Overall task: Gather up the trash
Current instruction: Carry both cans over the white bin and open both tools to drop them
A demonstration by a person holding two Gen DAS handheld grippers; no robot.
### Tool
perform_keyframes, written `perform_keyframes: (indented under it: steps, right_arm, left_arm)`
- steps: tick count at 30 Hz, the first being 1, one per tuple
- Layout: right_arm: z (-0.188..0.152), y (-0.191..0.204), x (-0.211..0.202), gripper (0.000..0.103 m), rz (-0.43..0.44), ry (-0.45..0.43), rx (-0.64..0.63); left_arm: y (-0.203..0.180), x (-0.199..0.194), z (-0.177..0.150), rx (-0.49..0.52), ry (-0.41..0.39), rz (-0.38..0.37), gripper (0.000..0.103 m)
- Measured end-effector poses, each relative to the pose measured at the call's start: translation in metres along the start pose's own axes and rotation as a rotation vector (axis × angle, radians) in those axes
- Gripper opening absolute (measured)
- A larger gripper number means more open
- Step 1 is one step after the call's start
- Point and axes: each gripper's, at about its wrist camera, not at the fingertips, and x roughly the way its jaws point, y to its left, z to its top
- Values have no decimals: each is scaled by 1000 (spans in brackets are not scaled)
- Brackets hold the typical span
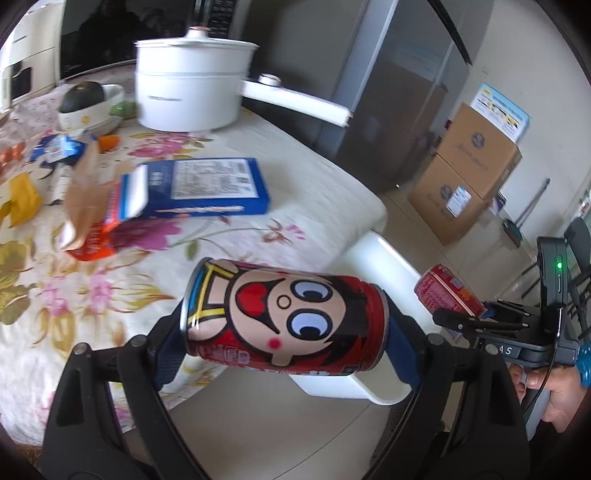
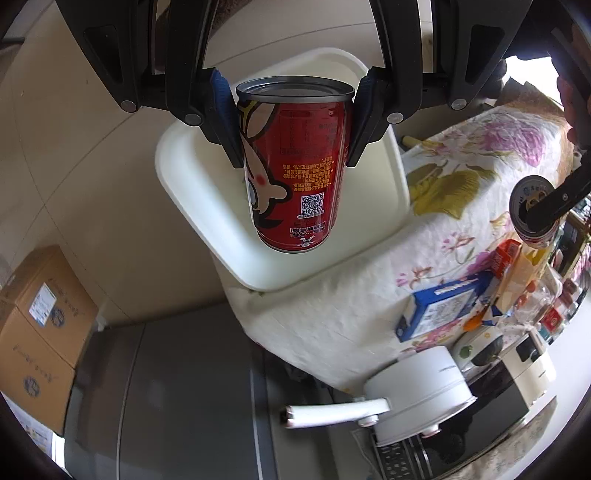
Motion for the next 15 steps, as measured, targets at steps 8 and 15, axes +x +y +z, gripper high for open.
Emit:
perform_keyframes:
  steps: [8, 15]
  right_arm:
    - [-9, -35, 0, 54, -19, 24, 29]
    - [-12, -47, 6, 54, -29, 48, 31]
  left_arm:
    - [-53, 43, -7, 122, 60, -69, 91]
    - [-73, 72, -15, 172, 85, -68, 91]
